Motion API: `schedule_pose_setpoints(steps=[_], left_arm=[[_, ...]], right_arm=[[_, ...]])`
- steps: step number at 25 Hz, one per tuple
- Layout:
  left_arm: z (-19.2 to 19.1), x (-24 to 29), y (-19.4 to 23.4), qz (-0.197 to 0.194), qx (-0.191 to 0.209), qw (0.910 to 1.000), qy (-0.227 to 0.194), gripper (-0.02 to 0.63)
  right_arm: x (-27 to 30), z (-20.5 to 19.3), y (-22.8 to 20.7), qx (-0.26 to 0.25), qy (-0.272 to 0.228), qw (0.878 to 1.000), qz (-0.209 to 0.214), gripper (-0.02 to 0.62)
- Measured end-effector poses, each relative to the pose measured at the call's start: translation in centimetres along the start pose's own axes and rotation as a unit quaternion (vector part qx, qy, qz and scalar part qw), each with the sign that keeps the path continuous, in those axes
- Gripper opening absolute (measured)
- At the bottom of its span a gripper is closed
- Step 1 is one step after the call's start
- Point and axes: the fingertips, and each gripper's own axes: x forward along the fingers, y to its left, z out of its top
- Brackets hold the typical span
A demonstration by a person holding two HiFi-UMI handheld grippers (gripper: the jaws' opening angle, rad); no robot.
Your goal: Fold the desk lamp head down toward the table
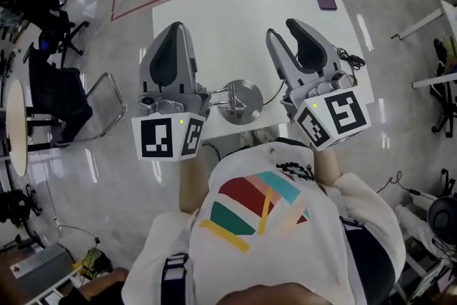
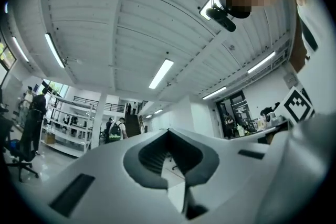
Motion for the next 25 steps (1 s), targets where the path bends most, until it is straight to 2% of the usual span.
schedule_pose_setpoints(steps=[3, 7, 10, 15, 19, 25], left_arm=[[-1.3, 0.9, -3.3, -0.032, -0.014, 0.9993, 0.012, 0.046], [-0.8, 2.2, -1.7, -0.055, -0.019, 0.9982, 0.012, 0.046], [-1.1, 2.2, -1.1, -0.055, -0.024, 0.9981, 0.013, 0.046], [-1.5, 1.8, -3.8, -0.047, -0.033, 0.9983, 0.011, 0.046], [-1.5, 1.8, -4.3, -0.049, -0.019, 0.9986, 0.007, 0.045], [-1.7, 2.0, -3.8, -0.042, -0.024, 0.9988, 0.013, 0.046]], right_arm=[[-1.7, -0.5, -1.3, -0.011, 0.009, 1.000, -0.016, 0.158], [0.3, -0.4, -0.7, -0.004, 0.016, 0.999, -0.038, 0.158], [0.9, -0.7, -0.3, -0.008, 0.016, 0.999, -0.036, 0.158], [-1.8, -0.6, -1.3, -0.021, 0.013, 0.999, -0.024, 0.158], [-2.0, -0.6, -1.7, -0.037, 0.018, 0.999, -0.032, 0.158], [-1.9, -0.2, -2.1, -0.029, 0.015, 0.999, -0.038, 0.158]])
